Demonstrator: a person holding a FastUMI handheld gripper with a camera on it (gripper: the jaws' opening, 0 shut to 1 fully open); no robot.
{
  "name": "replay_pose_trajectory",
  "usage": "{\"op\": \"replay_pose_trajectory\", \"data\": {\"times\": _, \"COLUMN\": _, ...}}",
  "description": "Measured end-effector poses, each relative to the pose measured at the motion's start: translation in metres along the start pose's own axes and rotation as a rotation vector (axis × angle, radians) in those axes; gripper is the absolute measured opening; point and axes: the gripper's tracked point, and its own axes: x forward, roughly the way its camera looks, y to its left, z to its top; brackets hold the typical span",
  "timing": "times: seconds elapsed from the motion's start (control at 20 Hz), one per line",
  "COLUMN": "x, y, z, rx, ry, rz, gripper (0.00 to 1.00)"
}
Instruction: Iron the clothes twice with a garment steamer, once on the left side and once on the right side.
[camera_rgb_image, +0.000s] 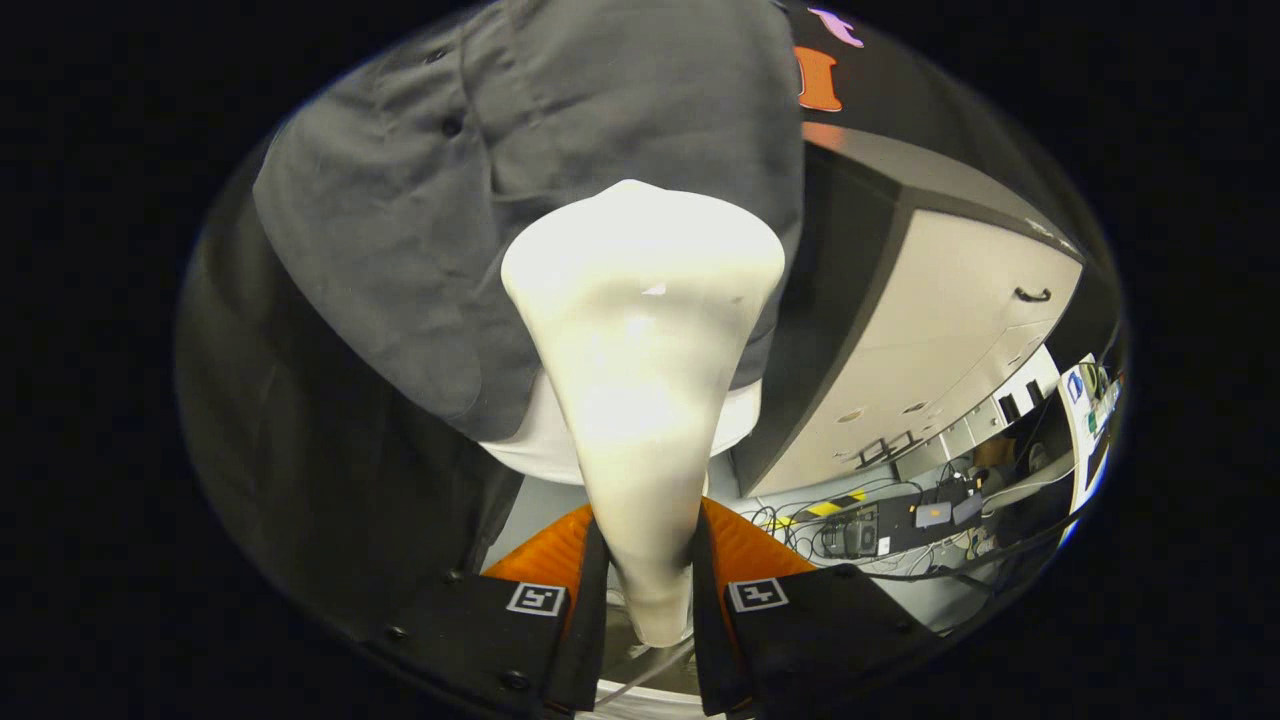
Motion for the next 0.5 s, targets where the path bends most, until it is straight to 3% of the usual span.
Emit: {"op": "replay_pose_trajectory", "data": {"times": 0.5, "x": -0.123, "y": -0.087, "z": 0.101, "rx": -0.018, "ry": -0.257, "rz": 0.053, "gripper": 0.45}}
